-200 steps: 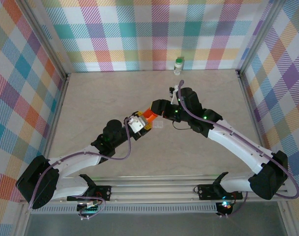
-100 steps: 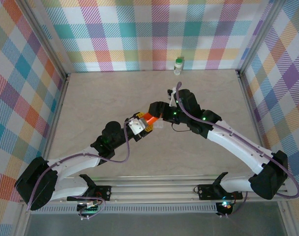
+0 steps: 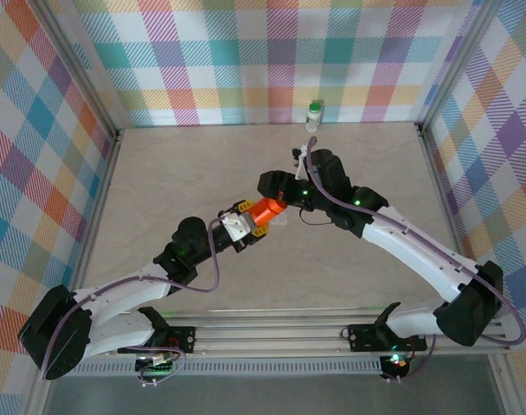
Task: Sort the pills into containers
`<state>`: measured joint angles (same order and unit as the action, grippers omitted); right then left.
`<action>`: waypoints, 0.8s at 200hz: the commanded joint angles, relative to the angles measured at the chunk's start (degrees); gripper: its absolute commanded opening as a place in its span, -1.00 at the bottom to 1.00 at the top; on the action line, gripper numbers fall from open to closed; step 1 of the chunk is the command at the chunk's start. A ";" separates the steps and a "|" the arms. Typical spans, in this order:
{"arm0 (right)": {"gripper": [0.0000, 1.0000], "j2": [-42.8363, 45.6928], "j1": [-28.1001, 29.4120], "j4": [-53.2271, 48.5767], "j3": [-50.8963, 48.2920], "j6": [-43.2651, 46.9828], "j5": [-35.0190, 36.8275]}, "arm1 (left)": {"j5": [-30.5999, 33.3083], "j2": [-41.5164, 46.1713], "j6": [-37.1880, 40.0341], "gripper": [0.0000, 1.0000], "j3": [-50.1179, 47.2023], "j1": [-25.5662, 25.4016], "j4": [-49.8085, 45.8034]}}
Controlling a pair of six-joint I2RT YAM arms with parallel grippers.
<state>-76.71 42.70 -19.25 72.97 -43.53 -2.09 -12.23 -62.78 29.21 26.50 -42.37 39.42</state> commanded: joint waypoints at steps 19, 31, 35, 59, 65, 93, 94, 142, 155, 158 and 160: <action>0.54 -1.68 -2.47 -5.84 8.50 8.43 0.50 | -1.91 1.17 -1.02 -1.00 -0.73 -0.34 5.15; 0.58 -1.99 -4.45 -6.48 10.01 10.37 -1.06 | -2.38 1.29 -1.19 -1.00 -1.01 -0.29 5.45; 0.58 -2.09 -5.24 -6.73 10.43 10.90 -1.83 | -2.52 1.29 -1.26 -1.00 -1.06 -0.34 5.53; 0.54 -1.31 -10.28 -5.30 11.19 15.72 -9.85 | -2.38 1.46 -1.93 -1.00 -1.10 -0.05 5.73; 0.53 -0.63 -10.84 -4.69 10.70 18.30 -11.54 | -2.24 1.59 -2.17 -1.00 -1.04 0.19 5.67; 0.49 5.34 -11.07 2.57 2.73 33.85 -21.35 | -3.08 1.62 -5.79 -1.00 -1.35 2.78 6.93; 0.49 5.60 -11.06 2.91 2.32 34.38 -21.81 | -3.29 1.62 -6.03 -1.00 -1.45 2.98 7.05; 0.53 12.54 -11.22 13.81 -9.61 44.16 -31.14 | -12.58 2.04 -11.27 -1.00 -2.32 5.90 8.25; 0.54 11.75 -11.23 15.65 -10.21 43.39 -35.39 | -12.74 1.99 -12.23 -1.00 -2.67 5.98 9.53; 0.54 11.49 -11.22 15.97 -10.29 43.00 -36.30 | -12.73 1.97 -12.39 -1.00 -2.74 5.98 9.81; 0.54 11.32 -11.23 16.32 -10.34 42.76 -36.80 | -12.69 1.96 -12.42 -1.00 -2.76 5.98 9.98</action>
<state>-64.62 31.51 -10.96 63.77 -4.29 -28.84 -21.02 -62.02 20.08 24.49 -36.60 43.99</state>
